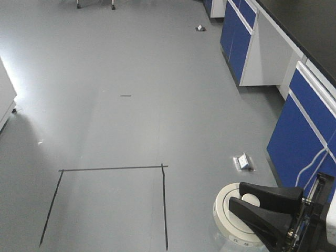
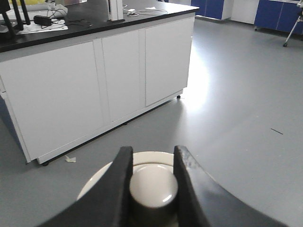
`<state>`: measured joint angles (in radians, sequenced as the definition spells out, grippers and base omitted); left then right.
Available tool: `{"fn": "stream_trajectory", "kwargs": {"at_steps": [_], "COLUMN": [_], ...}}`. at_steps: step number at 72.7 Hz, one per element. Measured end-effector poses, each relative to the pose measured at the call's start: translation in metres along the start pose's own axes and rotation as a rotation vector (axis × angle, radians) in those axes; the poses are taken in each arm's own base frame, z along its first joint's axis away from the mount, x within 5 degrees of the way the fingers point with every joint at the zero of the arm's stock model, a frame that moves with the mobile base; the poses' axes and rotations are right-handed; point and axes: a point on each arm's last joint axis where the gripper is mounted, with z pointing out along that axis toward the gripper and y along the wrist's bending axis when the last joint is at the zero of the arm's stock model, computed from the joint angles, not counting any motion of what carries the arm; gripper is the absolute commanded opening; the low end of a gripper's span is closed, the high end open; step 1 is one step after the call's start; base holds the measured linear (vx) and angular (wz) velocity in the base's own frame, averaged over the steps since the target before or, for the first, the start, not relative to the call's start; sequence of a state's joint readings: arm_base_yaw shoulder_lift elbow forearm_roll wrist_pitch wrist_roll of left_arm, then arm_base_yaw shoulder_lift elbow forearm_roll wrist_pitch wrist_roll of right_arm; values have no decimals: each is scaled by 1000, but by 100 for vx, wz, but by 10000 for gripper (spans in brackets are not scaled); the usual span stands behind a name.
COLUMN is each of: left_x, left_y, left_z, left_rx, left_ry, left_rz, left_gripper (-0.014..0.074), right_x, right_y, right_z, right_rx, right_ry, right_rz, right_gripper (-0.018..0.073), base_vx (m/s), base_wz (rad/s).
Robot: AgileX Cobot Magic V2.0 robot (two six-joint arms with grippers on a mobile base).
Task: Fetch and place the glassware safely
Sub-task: 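Drive the base away from the bench holding the jar in the right gripper, then drive the base to the bench below the wall socket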
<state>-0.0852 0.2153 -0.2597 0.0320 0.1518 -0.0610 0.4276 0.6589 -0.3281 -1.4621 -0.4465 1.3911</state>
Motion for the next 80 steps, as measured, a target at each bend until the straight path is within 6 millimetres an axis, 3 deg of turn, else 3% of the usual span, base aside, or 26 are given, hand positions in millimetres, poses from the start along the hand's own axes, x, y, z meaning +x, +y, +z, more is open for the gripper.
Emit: {"fn": "stream_trajectory", "kwargs": {"at_steps": [80], "left_x": [0], "left_y": [0], "left_z": [0], "left_rx": [0], "left_ry": [0], "left_rz": [0], "left_gripper": [-7], "right_x": [0], "right_y": [0], "right_z": [0], "right_rx": [0], "right_ry": [0], "right_rz": [0], "right_gripper": [-1], "base_vx": [55], "base_wz": [1]}}
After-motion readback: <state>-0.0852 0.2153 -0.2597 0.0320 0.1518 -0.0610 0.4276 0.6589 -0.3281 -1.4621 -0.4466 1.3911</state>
